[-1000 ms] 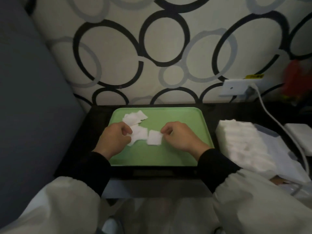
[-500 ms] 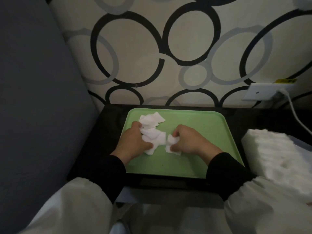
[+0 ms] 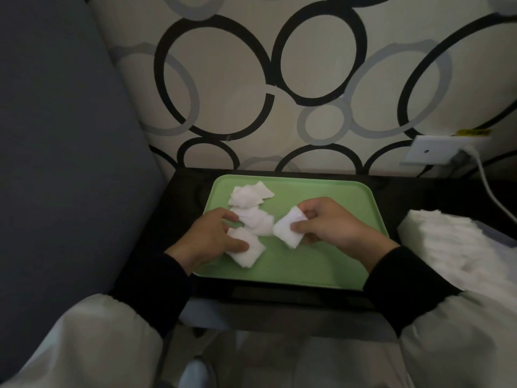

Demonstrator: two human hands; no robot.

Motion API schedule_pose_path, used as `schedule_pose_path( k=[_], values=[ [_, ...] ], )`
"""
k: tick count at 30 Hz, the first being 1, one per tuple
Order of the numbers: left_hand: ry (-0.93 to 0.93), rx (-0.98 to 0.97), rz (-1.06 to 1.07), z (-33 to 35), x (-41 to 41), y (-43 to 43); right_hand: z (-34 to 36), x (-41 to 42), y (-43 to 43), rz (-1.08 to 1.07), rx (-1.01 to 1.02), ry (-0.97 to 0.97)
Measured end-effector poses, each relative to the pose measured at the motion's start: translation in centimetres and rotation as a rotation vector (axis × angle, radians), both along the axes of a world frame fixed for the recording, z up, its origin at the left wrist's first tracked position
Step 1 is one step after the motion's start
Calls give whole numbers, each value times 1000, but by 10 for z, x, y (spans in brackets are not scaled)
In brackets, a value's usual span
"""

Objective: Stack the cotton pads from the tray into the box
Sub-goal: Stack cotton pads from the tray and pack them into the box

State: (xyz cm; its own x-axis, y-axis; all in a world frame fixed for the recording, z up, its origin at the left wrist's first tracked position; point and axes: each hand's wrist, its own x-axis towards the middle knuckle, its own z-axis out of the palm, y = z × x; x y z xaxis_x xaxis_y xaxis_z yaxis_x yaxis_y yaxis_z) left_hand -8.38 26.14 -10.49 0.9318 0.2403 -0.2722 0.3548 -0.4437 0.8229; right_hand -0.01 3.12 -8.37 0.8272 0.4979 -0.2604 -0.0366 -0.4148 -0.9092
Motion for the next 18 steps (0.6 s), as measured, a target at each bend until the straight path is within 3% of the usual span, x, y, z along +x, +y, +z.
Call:
schedule_pose_path(
  k=[7,11,18],
  values=[
    [-71,-297,59,9,-1,-12,9,-14,1,-35,299,249],
    [-106,-462,104,13,0,-28,9,-23,7,18,247,222],
    [-125,-620,81,23,2,-50,-1,-28,18,-172,278,161]
  ],
)
